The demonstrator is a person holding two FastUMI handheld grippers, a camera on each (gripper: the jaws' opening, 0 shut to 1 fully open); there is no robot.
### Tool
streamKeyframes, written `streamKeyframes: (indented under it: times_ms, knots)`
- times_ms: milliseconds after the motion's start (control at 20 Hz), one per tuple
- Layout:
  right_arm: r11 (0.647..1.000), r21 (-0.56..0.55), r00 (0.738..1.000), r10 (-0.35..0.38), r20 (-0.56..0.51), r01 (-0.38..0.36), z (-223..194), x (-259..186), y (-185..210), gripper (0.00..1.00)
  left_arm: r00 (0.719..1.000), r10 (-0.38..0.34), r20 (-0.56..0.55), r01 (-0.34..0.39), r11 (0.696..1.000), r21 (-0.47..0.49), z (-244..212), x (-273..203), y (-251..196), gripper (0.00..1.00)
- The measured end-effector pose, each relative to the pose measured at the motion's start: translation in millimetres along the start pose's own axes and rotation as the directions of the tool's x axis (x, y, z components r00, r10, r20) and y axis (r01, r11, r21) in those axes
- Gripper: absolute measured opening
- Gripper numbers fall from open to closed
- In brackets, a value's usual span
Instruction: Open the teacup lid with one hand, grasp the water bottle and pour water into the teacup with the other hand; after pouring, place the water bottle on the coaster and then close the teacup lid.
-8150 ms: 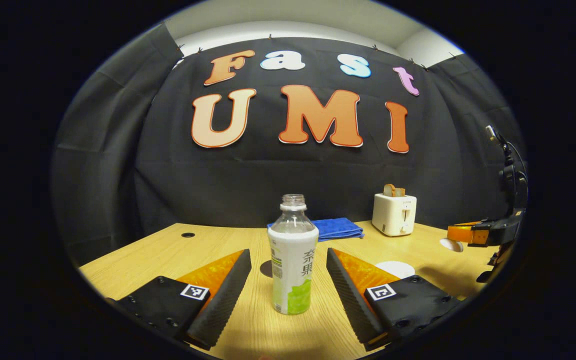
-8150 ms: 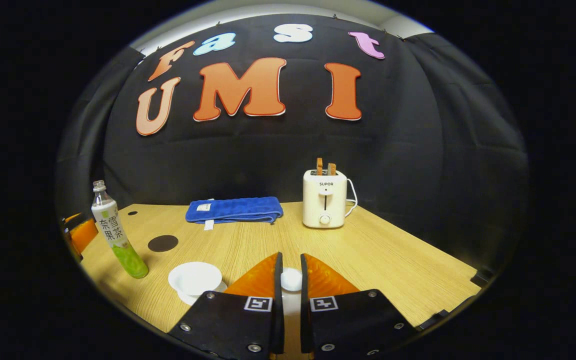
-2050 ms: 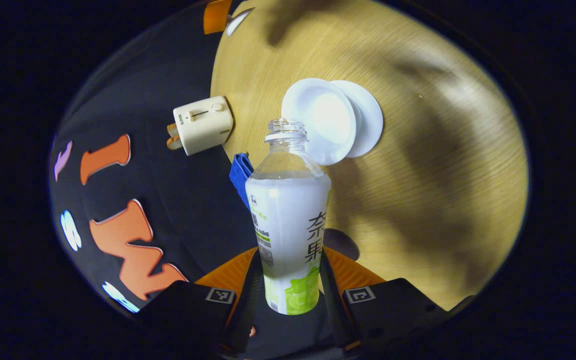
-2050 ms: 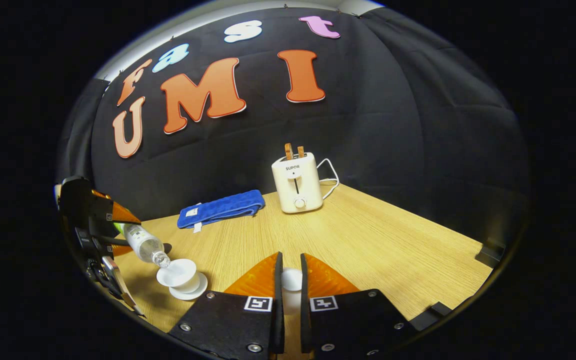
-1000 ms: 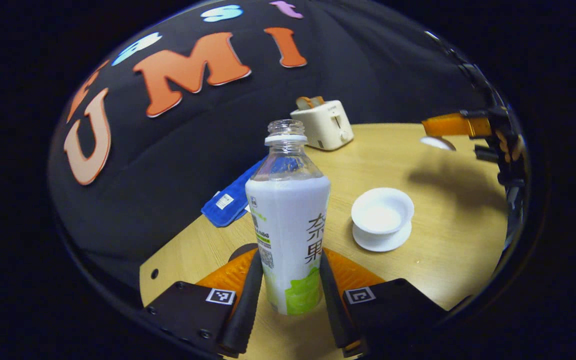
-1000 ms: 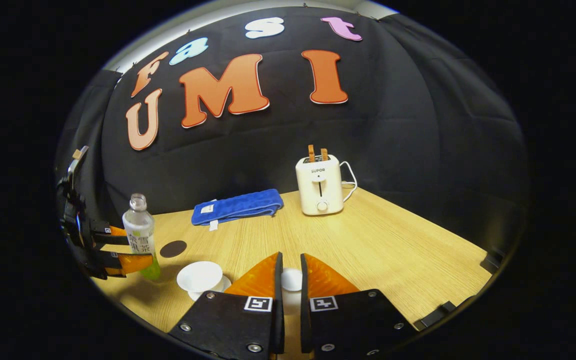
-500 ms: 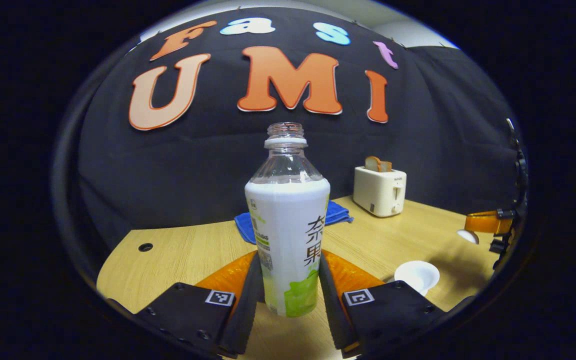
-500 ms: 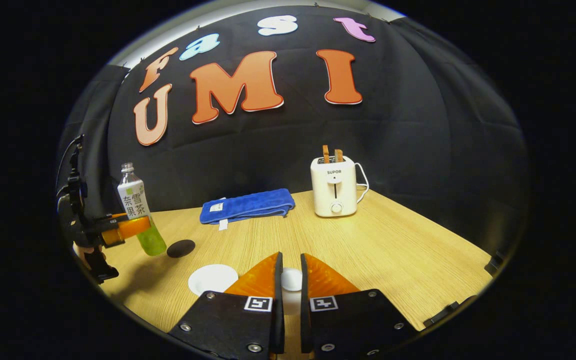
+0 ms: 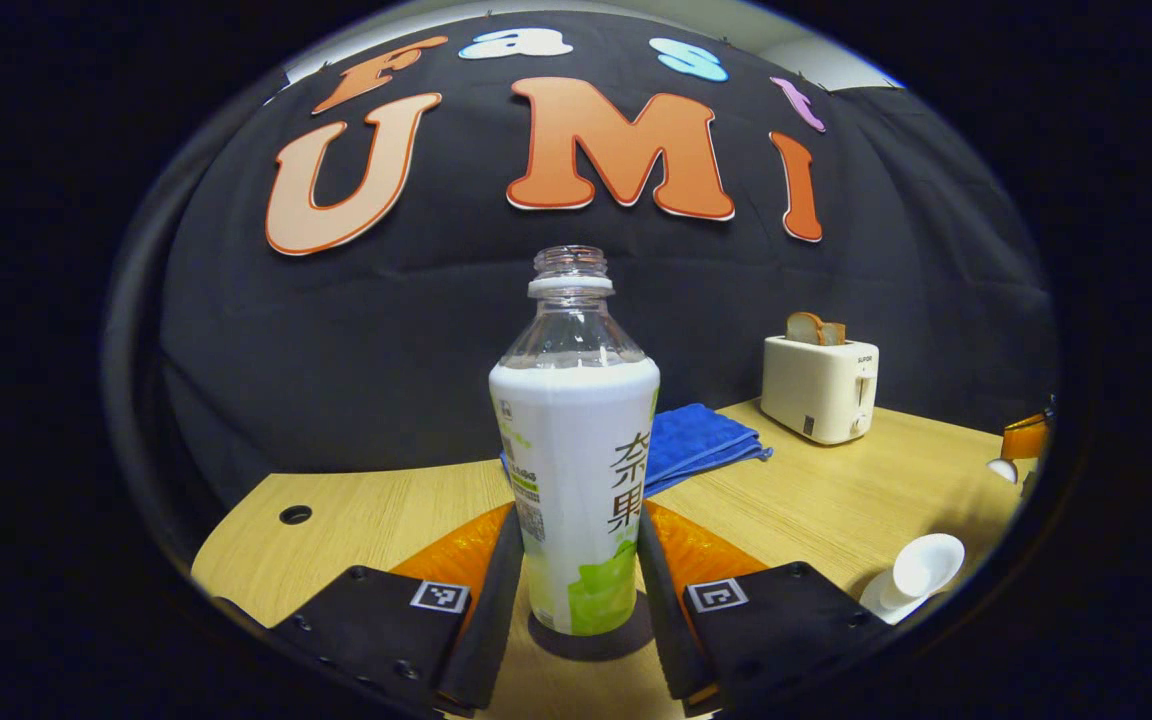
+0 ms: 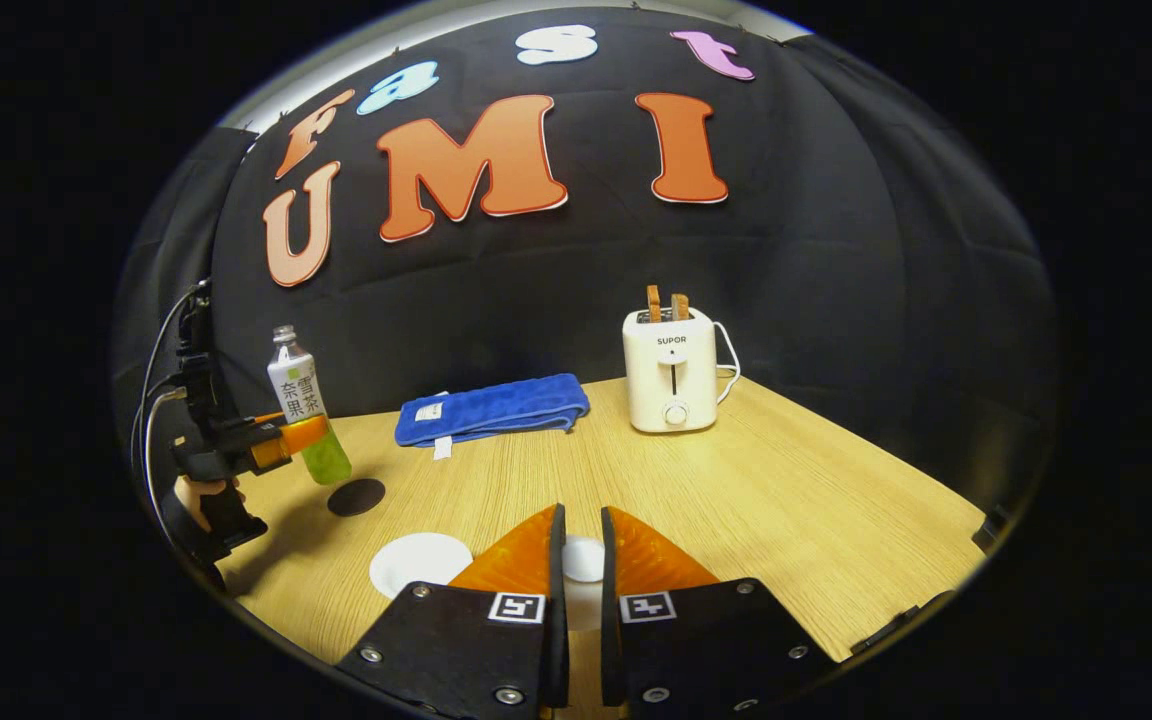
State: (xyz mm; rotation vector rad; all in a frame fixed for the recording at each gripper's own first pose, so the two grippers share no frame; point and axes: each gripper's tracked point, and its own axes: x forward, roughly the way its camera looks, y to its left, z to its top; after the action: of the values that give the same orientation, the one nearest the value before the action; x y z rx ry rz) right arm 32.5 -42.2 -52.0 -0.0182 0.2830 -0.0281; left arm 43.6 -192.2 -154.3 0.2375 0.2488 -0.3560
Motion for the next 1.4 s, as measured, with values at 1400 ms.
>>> streamKeyframes:
  times_ms: [1400]
  knots:
    - [1.000, -0.005, 1.000, -0.004, -0.021, 0.003, -5, 11, 2, 0.13, 0.998, 0.019, -0.055, -0.023, 0.997, -0.069, -36, 25, 4, 0.75]
